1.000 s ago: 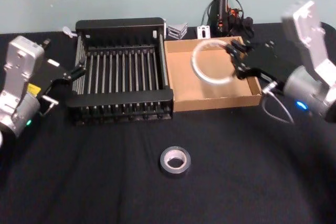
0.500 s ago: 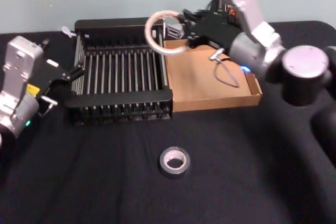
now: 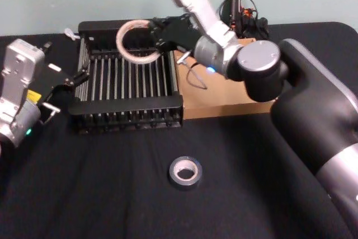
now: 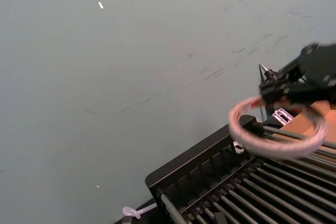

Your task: Pick up the white tape and place it into the black box , Pick up the silver tape and place it into the brown box.

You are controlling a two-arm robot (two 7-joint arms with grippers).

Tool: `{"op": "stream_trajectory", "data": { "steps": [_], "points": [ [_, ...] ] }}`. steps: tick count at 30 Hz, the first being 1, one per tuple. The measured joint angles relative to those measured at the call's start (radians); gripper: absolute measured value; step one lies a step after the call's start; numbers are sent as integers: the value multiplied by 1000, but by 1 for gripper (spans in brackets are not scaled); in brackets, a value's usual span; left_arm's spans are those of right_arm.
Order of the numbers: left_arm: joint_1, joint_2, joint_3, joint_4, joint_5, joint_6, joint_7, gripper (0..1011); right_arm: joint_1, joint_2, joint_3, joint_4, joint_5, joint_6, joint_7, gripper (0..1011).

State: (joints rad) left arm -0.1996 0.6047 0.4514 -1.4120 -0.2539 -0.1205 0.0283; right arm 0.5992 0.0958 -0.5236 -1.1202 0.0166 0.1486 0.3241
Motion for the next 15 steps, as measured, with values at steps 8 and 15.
{"op": "stream_trajectory", "data": {
  "steps": [8, 15],
  "points": [
    [0, 0, 0, 0, 0, 0, 0, 1001, 23, -40, -11, 95, -35, -14, -7, 91],
    [0, 0, 0, 0, 0, 0, 0, 1001, 23, -45, -12, 107, -47, -17, -3, 91]
  ]
}}
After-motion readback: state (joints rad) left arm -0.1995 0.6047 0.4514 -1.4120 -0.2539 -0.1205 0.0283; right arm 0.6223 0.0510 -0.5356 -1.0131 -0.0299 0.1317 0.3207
